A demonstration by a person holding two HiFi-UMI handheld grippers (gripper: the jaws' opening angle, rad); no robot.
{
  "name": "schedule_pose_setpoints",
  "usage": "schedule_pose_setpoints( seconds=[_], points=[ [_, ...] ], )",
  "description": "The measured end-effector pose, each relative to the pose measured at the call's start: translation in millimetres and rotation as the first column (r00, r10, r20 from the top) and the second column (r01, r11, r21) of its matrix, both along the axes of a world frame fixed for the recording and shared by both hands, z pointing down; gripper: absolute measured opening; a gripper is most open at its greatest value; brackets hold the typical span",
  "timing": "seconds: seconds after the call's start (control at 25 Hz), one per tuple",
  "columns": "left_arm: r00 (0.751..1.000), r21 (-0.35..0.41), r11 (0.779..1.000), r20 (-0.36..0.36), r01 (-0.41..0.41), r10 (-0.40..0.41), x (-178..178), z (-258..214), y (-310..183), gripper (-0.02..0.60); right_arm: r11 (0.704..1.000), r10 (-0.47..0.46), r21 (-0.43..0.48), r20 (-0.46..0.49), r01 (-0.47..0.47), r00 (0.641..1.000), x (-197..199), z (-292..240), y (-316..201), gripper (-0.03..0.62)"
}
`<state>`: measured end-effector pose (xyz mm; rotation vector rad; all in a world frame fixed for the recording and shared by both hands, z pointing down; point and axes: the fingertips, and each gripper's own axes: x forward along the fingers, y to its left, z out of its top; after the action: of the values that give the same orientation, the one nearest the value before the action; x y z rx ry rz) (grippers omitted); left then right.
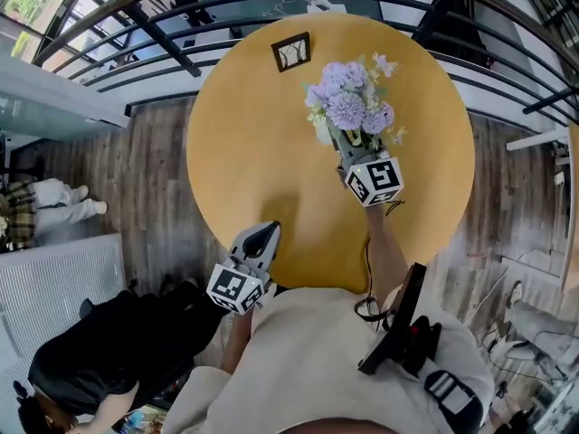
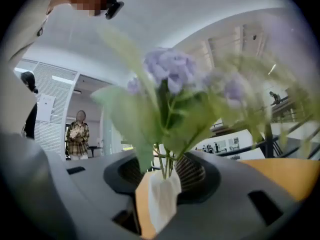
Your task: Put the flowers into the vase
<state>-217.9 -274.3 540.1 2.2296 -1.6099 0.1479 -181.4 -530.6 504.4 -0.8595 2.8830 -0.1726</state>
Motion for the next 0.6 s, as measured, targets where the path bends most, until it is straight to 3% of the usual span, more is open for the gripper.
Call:
schedule_pose_setpoints(
  seconds=[0.12,0.44,0.6],
  points=[
    [1.0,0.01,1.0,0.004,-0.012,0.012,9.1,-3.8,-4.3,0.006,0.999,0.003,-0.038,-0.073,-0.006,0.997,5.0,22.7,3.5,0.196],
    [1.0,0.042,0.999,0.019,-0.024,0.023,19.4,-14.5,-6.0,0.006,0.991,-0.015,-0.133,-0.11,0.0,0.994,25.3,52.3,13.5,0.215],
    [0.999,0.068,0.997,0.013,-0.037,0.036,25.1,-21.5,-2.6,0.006,0.978,-0.04,-0.206,-0.146,0.009,0.988,45.5,79.9,45.4,0.213]
  ],
)
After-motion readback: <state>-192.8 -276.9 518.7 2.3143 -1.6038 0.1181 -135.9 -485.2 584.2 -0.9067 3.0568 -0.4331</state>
